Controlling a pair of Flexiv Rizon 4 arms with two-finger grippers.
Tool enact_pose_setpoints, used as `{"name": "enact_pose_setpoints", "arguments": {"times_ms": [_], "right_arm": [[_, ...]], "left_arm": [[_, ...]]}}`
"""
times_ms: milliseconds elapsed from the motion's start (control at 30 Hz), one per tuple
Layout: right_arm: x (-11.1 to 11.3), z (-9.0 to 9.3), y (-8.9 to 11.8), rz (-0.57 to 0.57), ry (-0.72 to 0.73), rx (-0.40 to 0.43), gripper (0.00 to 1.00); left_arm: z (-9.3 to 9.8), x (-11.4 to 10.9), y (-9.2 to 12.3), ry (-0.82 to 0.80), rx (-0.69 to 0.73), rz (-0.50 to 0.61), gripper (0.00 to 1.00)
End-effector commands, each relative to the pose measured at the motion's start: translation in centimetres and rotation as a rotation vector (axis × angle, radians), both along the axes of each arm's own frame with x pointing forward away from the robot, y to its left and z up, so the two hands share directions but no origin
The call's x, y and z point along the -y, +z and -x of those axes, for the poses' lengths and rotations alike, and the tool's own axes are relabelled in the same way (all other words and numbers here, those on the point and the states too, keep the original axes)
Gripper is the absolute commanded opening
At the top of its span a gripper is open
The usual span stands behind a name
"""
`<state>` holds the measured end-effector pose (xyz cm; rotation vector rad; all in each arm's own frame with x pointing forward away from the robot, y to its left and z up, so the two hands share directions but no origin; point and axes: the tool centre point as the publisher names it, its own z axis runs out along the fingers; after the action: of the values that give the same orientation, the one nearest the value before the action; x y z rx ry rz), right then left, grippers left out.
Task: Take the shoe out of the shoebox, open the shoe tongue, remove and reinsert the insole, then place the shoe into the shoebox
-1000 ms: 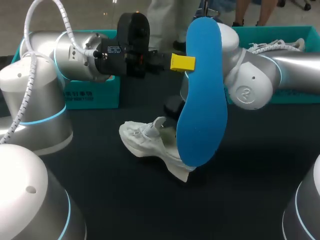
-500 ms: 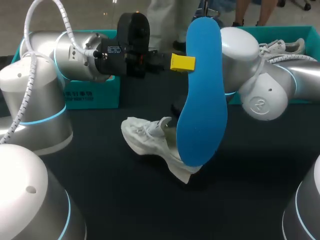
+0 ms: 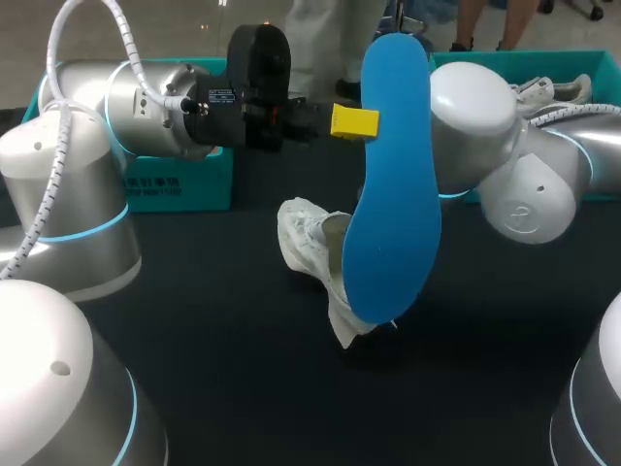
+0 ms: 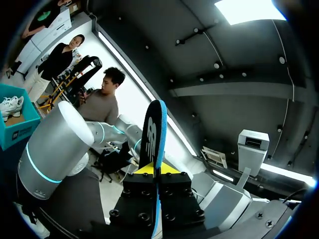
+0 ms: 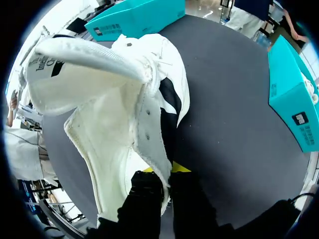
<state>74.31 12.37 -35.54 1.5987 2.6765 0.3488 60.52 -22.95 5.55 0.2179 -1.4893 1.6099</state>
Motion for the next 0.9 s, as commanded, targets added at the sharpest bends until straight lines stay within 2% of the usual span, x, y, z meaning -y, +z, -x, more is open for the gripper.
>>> {"name": "enact_pose_setpoints", "arguments": {"times_ms": [33, 300, 467, 900], "right_arm": [[0.1, 0.7, 0.1, 0.015, -0.265, 0.020, 0.00], [-0.3, -0.5, -0.1, -0.008, -0.338, -0.005, 0.00], [-0.7, -1.7, -1.1, -0.013, -0.335, 0.005, 0.00], [-0.4, -2.6, -2.8, 0.006, -0.361, 0.014, 0.00]], "left_arm": [[0.1, -0.1, 0.0, 0.001, 0.000, 0.001, 0.00], [0.1, -0.1, 0.0, 0.001, 0.000, 0.001, 0.00], [0.1, -0.1, 0.0, 0.001, 0.000, 0.001, 0.00], [0.1, -0.1, 0.0, 0.001, 0.000, 0.001, 0.00]]}}
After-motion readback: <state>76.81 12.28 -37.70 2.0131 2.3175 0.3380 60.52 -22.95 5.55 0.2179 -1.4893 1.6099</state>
